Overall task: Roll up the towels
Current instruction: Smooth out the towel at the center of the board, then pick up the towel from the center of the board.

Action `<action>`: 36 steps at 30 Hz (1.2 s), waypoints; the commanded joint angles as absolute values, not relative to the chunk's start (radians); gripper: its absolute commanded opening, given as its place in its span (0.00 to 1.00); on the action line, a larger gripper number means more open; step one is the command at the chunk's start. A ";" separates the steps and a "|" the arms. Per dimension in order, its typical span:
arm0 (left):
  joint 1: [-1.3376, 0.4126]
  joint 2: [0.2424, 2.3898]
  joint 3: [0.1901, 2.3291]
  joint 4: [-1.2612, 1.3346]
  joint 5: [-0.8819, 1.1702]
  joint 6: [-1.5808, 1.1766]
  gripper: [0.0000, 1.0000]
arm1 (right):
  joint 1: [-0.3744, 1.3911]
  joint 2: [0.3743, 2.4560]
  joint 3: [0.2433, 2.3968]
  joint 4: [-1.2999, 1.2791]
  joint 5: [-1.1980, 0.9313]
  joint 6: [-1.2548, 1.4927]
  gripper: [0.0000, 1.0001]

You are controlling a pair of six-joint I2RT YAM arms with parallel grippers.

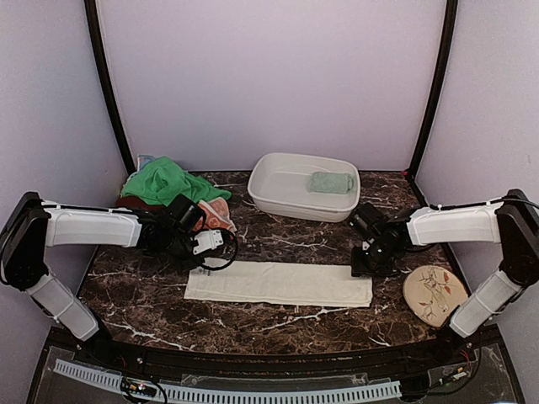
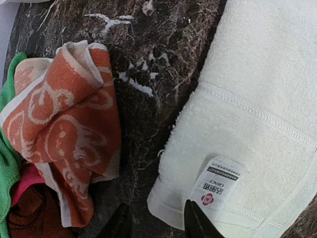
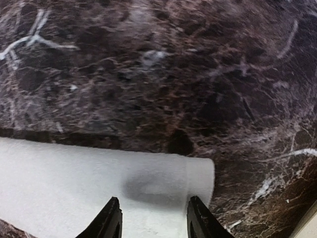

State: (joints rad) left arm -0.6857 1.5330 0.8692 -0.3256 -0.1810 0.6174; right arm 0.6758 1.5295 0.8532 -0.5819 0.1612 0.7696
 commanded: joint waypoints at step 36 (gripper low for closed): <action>-0.676 1.553 0.737 -0.265 -0.139 0.653 0.33 | 0.584 1.539 0.671 -0.347 -0.012 0.769 0.00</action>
State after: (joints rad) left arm -0.6769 1.5539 0.7486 -0.2001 -0.1429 0.6506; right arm 0.5846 1.5249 0.7174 -0.3138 0.0479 0.7452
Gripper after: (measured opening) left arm 0.328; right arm 0.038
